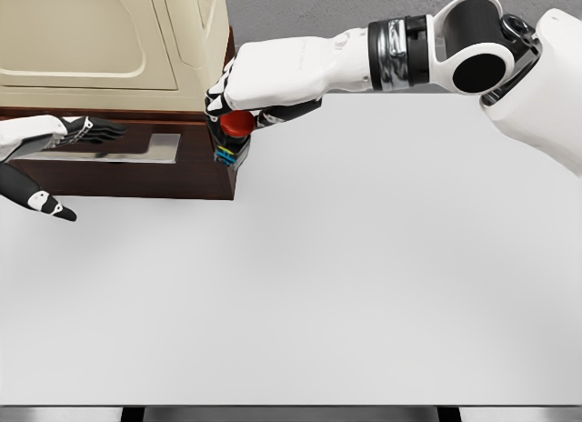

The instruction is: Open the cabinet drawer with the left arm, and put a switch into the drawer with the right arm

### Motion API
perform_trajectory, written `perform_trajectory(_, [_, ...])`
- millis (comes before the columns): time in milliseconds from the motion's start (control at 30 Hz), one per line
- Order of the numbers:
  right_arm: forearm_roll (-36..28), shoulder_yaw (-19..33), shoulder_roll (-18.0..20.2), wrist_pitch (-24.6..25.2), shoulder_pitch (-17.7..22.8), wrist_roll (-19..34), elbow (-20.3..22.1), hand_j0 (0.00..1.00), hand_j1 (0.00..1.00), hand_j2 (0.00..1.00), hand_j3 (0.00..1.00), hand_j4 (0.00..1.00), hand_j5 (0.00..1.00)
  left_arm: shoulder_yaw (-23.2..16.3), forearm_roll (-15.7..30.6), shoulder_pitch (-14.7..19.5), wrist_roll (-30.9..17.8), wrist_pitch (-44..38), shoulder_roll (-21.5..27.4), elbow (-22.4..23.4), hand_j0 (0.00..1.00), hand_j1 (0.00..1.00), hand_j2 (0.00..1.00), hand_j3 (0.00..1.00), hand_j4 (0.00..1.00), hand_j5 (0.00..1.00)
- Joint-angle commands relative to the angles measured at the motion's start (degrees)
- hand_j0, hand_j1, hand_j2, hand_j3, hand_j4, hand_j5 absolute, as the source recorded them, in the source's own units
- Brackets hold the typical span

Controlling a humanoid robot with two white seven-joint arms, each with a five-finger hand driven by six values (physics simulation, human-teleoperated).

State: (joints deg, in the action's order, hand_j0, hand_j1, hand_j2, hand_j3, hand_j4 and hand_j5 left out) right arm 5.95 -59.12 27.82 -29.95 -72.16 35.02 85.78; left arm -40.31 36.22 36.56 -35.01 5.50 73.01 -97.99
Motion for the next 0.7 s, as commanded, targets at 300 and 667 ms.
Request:
perform_trajectory(300, [-0.33, 0.14, -0.05, 0.34, 0.00, -0.02, -0.44, 0.45, 0.45, 0.45, 0.45, 0.45, 0.45, 0.06, 0.26, 0.00, 0.01, 0.03, 0.03, 1.75, 1.00, 1.00, 1.00, 1.00, 1.00, 1.00])
perform_trajectory(667, [-0.24, 0.23, -0.31, 0.34, -0.35, -0.02, -0.44, 0.45, 0.45, 0.45, 0.45, 0.45, 0.45, 0.06, 0.26, -0.79, 0.01, 0.04, -0.06, 1.57, 1.00, 1.00, 1.00, 1.00, 1.00, 1.00])
